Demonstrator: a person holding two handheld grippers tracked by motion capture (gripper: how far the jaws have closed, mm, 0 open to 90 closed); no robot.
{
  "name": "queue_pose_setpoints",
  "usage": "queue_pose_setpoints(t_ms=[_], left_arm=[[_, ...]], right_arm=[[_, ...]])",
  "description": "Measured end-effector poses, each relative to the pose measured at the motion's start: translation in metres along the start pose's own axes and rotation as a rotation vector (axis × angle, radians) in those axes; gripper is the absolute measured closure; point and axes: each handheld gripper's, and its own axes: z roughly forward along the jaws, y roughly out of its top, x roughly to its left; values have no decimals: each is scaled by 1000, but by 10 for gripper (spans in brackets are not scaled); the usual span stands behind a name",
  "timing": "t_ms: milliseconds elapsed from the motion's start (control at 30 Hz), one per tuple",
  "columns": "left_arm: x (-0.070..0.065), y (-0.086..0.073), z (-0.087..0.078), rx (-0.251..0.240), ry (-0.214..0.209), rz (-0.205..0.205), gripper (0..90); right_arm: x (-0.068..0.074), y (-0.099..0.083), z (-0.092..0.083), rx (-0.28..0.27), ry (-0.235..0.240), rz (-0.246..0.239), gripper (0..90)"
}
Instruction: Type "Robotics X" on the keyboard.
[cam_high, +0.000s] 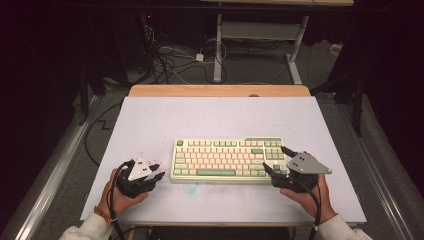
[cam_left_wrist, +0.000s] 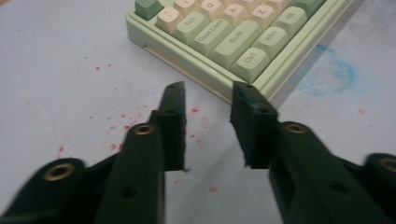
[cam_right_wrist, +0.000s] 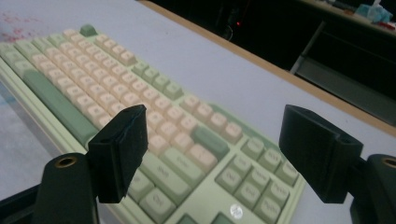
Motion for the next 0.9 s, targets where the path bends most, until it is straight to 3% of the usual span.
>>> queue_pose_setpoints(t_ms=[200,567,900], left_arm=[[5,7,-6,-46,-49,-9,874],[-3,46,8,-41,-101,39,877],[-25,89,43,2,-167,145,877]], right_arm=[[3,-18,-8,43,-3,10,242],[8,-24,-8,64,-2,-5,243],[11,-26,-4,78,9,-31,246]])
